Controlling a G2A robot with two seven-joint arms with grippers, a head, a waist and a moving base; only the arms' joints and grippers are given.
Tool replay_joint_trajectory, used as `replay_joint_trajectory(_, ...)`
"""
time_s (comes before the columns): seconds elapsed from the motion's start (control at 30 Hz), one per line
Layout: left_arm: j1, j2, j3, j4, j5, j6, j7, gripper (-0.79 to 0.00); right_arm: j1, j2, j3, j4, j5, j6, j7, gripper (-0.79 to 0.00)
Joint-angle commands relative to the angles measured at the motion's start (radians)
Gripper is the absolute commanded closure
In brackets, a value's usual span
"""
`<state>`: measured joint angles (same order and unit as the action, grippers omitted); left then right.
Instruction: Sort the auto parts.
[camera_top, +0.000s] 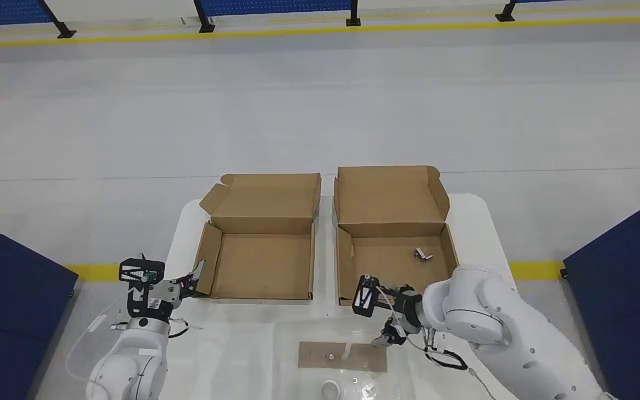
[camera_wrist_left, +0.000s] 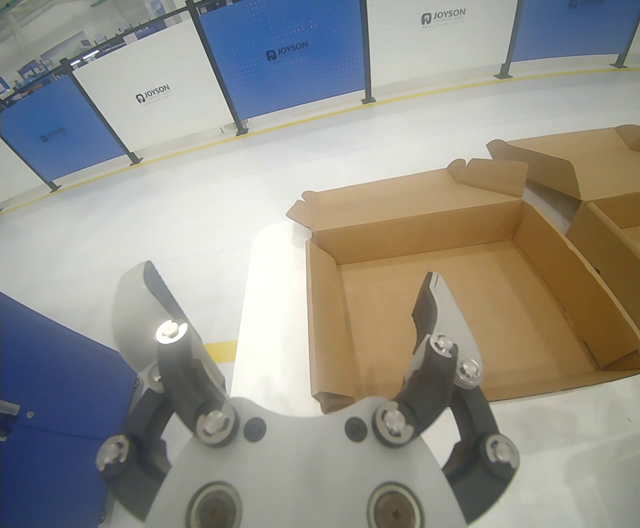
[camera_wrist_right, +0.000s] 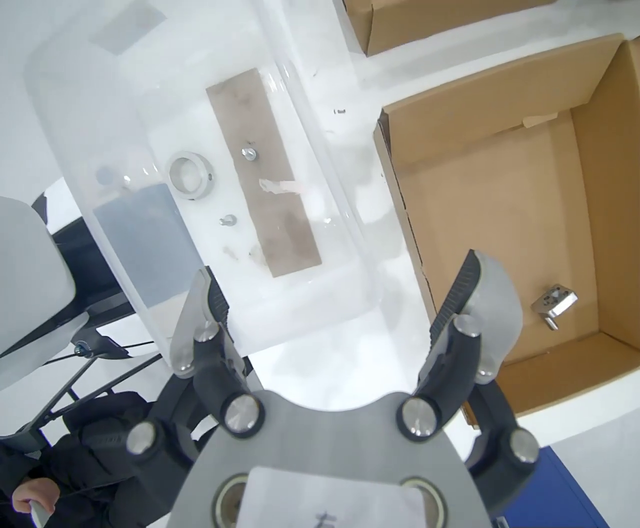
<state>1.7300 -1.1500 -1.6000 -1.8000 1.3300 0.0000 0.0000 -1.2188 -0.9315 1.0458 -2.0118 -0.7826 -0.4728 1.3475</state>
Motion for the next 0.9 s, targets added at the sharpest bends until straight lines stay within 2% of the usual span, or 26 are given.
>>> replay_joint_trajectory(0.0,0.000,0.000,0.000,0.000,0.000,0.000,0.000,-0.785,-0.001,-0.001,0.002,0.001,0.004,-0.002,-0.001,-0.785)
replay_joint_trajectory(0.17,0.000,0.000,0.000,0.000,0.000,0.000,0.000,-0.785,-0.003,-0.001,-0.003,-0.001,0.003,-0.005,-0.005,-0.785)
replay_joint_trajectory(0.4,0.000,0.000,0.000,0.000,0.000,0.000,0.000,-0.785,0.027,0.014,-0.132,-0.046,-0.069,0.005,0.005,-0.785)
replay_joint_trajectory(0.57,0.000,0.000,0.000,0.000,0.000,0.000,0.000,-0.785,0.087,0.040,-0.242,-0.068,-0.057,0.035,0.035,-0.785)
replay_joint_trajectory(0.87,0.000,0.000,0.000,0.000,0.000,0.000,0.000,-0.785,0.263,0.091,-0.448,-0.057,0.023,0.103,0.103,-0.785)
